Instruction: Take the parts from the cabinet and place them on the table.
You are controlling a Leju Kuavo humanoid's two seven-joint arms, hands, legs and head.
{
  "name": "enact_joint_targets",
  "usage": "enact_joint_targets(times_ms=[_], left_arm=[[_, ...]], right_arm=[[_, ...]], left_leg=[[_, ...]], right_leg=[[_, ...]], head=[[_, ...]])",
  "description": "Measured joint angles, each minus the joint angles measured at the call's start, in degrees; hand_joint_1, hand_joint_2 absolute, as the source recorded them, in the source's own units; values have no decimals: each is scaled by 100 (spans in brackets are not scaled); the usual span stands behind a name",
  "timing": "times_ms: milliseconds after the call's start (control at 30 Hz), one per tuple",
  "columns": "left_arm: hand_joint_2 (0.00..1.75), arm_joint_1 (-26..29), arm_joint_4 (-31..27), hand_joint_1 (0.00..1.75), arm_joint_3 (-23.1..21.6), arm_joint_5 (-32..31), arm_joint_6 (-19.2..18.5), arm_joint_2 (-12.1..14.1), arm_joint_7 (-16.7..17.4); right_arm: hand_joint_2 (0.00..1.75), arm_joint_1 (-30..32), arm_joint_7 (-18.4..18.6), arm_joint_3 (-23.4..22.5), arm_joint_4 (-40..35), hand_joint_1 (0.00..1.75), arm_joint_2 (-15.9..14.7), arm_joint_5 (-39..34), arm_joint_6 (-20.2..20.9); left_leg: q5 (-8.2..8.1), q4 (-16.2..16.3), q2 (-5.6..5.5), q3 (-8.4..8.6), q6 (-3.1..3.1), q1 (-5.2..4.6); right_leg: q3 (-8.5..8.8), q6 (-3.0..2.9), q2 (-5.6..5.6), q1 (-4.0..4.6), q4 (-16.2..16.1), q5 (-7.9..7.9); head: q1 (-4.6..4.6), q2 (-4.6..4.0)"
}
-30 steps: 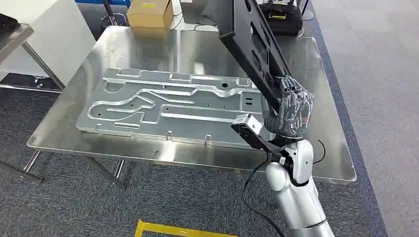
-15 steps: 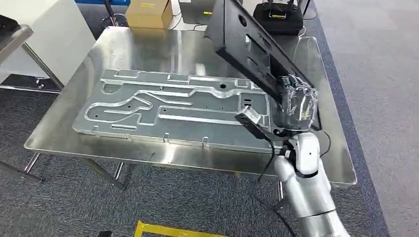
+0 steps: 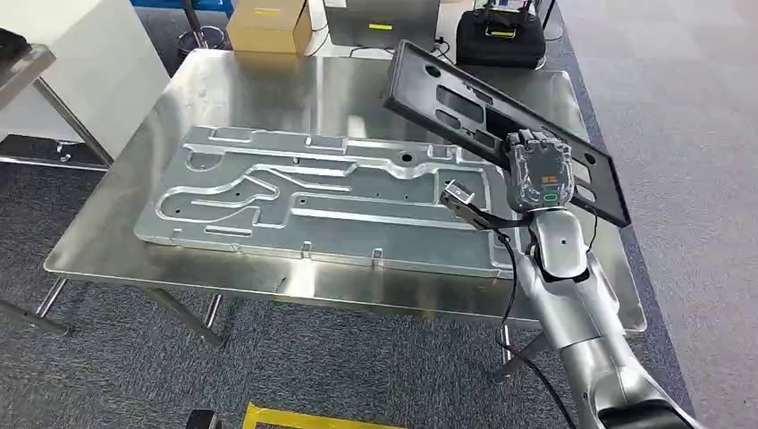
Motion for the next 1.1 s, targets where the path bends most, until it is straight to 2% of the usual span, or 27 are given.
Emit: enact_joint_targets(times_ms=[33, 67, 100, 133, 167, 200, 233, 267, 300, 333, 367, 433, 500, 567, 633, 667, 700, 733, 800, 833, 867, 900, 967, 1000, 1033, 1067, 1100], left_arm=[[0, -2, 0, 0, -4, -2, -7, -17, 2], [0, -8, 0, 0, -11, -2, -9, -17, 2], [0, -6, 0, 0, -15, 0, -13, -20, 2], [0, 3, 0, 0, -33, 0, -24, -22, 4], [0, 18, 0, 0, -57, 11, -26, -22, 22], [0, 33, 2, 0, -76, 17, -28, -26, 33], [0, 41, 0, 0, -101, 20, -37, -28, 39], [0, 41, 0, 0, -127, 35, -44, -37, 48], [0, 39, 2, 0, -144, 35, -46, -44, 48], [0, 39, 2, 0, -151, 37, -57, -44, 48], [0, 41, 0, 0, -166, 53, -59, -44, 52], [0, 57, 2, 0, -212, 55, -59, -44, 61], [0, 65, 2, 0, -260, 55, -57, -33, 81], [0, 63, 0, 0, -289, 57, -59, -44, 101], [0, 52, 0, 0, -310, 68, -59, -44, 144], [0, 55, 0, 0, -341, 70, -59, -44, 159], [0, 58, 0, 0, -361, 74, -59, -44, 170], [0, 57, 2, 0, -389, 79, -59, -42, 181], [0, 41, 0, 0, -420, 85, -61, -37, 184], [0, 30, 2, 0, -428, 87, -61, -26, 184], [0, 18, 2, 0, -433, 87, -63, -26, 186], [175, 13, 0, 0, -439, 87, -63, -26, 188], [175, 28, 2, 0, -472, 81, -57, -26, 203], [175, 24, 0, 0, -494, 66, -55, -26, 216], [175, 15, 0, 0, -520, 48, -50, -26, 225], [175, 4, 2, 0, -538, 41, -50, -26, 229], [175, -4, 2, 0, -555, 33, -50, -26, 236]], right_arm=[[175, -73, -2, 49, 96, 175, -2, 0, -2], [175, -136, -7, 81, 188, 175, -13, 2, -2], [175, -150, -7, 90, 253, 175, -18, 2, -2], [175, -159, -7, 103, 339, 175, -31, 2, 18], [175, -176, -9, 157, 440, 175, -50, 2, 70], [175, -216, -15, 229, 528, 175, -51, 2, 161], [175, -283, -24, 304, 610, 175, -51, 2, 236], [175, -385, -39, 433, 739, 175, -48, 4, 306], [175, -489, -46, 541, 850, 175, -40, 4, 339], [175, -589, -46, 639, 993, 175, -22, 4, 365], [175, -670, -44, 746, 1130, 175, 28, 4, 398], [175, -752, -46, 912, 1340, 175, 85, 2, 411], [175, -848, -55, 1050, 1547, 175, 170, 4, 417], [175, -985, -103, 1148, 1731, 175, 284, 4, 464], [175, -1077, -223, 1266, 1954, 175, 424, 4, 533], [175, -1104, -286, 1318, 2091, 175, 502, 4, 564], [175, -1120, -324, 1364, 2197, 175, 570, 4, 566], [175, -1138, -345, 1405, 2305, 175, 661, 4, 566], [175, -1190, -396, 1480, 2417, 175, 798, 4, 564], [175, -1218, -404, 1515, 2474, 175, 870, 4, 562], [0, -1265, -407, 1543, 2537, 0, 918, 4, 562], [0, -1288, -424, 1570, 2603, 0, 966, 4, 560], [0, -1307, -468, 1626, 2712, 0, 1049, 4, 546], [0, -1319, -479, 1642, 2751, 0, 1103, 4, 535], [0, -1321, -494, 1650, 2793, 0, 1114, 4, 518], [0, -1336, -503, 1657, 2817, 0, 1136, 4, 514], [0, -1339, -503, 1664, 2863, 0, 1169, 4, 507]], left_leg=[[16, -20, -2, -3, 48, 2], [17, -20, 2, -11, 68, -7], [14, -18, 2, -11, 73, -12], [10, -14, -4, -12, 78, -14], [8, -3, -12, -12, 78, -13], [2, 4, -19, -10, 72, -12], [-12, 21, -21, -9, 65, -11], [-37, 57, -22, -9, 41, -10], [-71, 104, -21, -13, 11, -11], [-100, 146, -20, -53, -28, -45], [-112, 183, -20, -75, -48, -51], [-95, 158, -20, -74, -96, -37], [-152, 228, -17, -109, -163, -22], [-459, 712, -3, -297, -230, -11], [-860, 1591, -2, -709, -274, 14], [-941, 1953, -2, -902, -288, 21], [-845, 1933, -1, -916, -291, 26], [-631, 1639, 1, -796, -287, 28], [-89, 605, 6, -311, -252, 30], [-39, 205, 9, -144, -225, 26], [-77, 157, 3, -86, -206, -17], [-61, 174, -9, -101, -176, -18], [-60, 171, -18, -116, -131, -28], [-26, 102, -15, -93, -78, 14], [3, 63, -3, -62, -38, 31], [13, 47, -1, -61, -8, 25], [19, 47, 0, -71, 5, 18]], right_leg=[[-128, 8, -5, 7, 246, -193], [-334, 14, 0, 3, 700, -438], [-504, 26, -2, -1, 1073, -601], [-733, 44, -2, -3, 1543, -755], [-850, 56, -4, -9, 1755, -774], [-831, 64, -5, -19, 1657, -635], [-700, 65, -8, -33, 1359, -419], [-433, 63, -13, -50, 782, -106], [-166, 55, -16, -61, 253, 131], [-58, 40, -11, -36, 71, 44], [-89, -9, -6, -26, 39, 61], [-99, -61, -11, 8, 53, 48], [-72, -147, -29, -44, -3, 88], [-67, -206, -30, -48, -13, 84], [-64, -218, -28, -38, -10, 79], [-63, -223, -28, -35, -5, 75], [-60, -223, -29, -35, -2, 73], [-57, -223, -28, -37, 2, 70], [-39, -198, -19, -43, 15, 52], [-30, -177, -20, -44, 18, 39], [-49, -139, -18, -5, 19, 47], [-53, -105, -23, -13, 10, 58], [-27, -40, -27, -20, -34, 79], [-25, 3, -26, 9, -34, 69], [-55, 19, -25, -19, 58, -13], [-159, 24, -28, -3, 280, -179], [-372, 33, -23, 1, 747, -439]], head=[[4, 0], [4, 0], [4, 0], [6, 0], [6, 0], [9, 0], [6, 0], [6, 0], [6, 0], [9, 0], [-2, 0], [0, 0], [2, 0], [-15, 0], [-11, 0], [-11, 0], [-13, 0], [-13, 0], [-13, 0], [-11, 0], [-13, 0], [-9, 0], [-7, 0], [-5, 0], [-2, 0], [2, 0], [2, 0]])
